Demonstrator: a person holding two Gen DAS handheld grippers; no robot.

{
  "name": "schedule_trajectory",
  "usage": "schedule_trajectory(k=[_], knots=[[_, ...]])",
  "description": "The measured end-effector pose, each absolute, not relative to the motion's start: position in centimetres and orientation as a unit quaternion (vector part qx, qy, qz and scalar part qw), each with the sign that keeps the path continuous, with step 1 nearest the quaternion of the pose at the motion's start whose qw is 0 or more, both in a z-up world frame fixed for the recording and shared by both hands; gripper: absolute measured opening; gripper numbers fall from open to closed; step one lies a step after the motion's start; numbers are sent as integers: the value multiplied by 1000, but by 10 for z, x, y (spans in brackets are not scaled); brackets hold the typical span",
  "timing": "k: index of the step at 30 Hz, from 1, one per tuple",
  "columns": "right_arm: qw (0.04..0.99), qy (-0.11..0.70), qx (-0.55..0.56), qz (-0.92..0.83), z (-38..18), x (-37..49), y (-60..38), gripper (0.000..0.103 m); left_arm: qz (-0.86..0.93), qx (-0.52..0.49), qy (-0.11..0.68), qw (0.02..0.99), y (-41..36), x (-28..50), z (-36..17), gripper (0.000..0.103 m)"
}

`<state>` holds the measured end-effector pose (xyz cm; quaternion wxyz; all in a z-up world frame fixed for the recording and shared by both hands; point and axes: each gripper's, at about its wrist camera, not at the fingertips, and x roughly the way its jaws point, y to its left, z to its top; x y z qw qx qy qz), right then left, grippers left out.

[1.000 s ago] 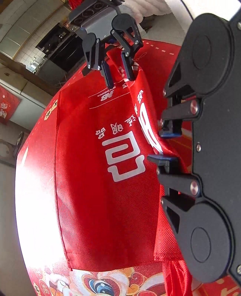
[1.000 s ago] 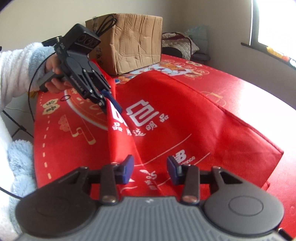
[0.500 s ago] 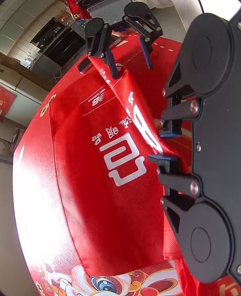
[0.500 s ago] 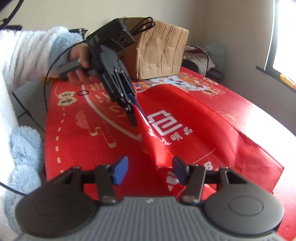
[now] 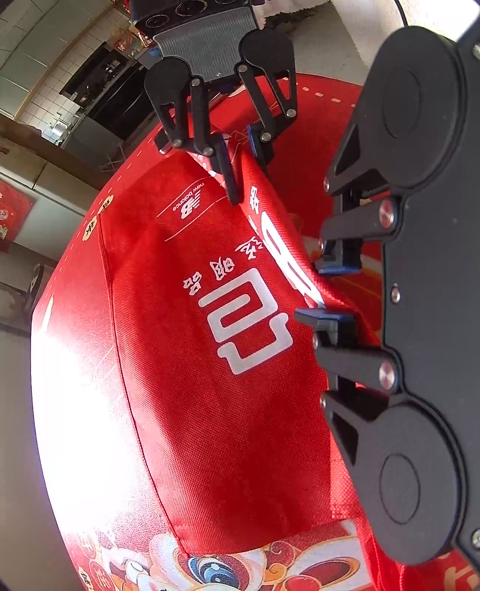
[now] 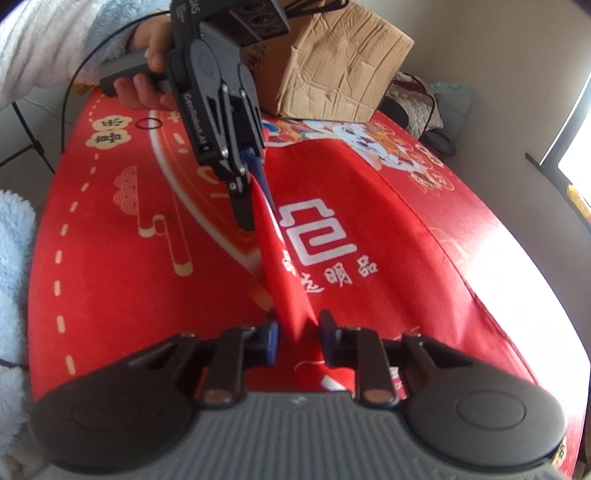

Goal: Fold shopping bag

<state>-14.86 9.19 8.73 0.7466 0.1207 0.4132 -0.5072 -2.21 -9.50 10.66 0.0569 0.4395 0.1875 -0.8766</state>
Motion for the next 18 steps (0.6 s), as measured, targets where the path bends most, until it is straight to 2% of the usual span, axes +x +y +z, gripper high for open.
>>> schedule_trajectory(k=[3, 10, 18], knots=[[734, 399, 175, -520, 88, -148, 87, 14, -879, 436, 180, 66, -91, -21, 108, 19], [680, 208, 468, -524, 89, -215, 68, 15, -866, 437, 233, 65, -89, -15, 106, 20], [688, 117, 536, -476, 72, -247, 83, 17, -842, 418, 342, 6, -117, -9, 89, 21]])
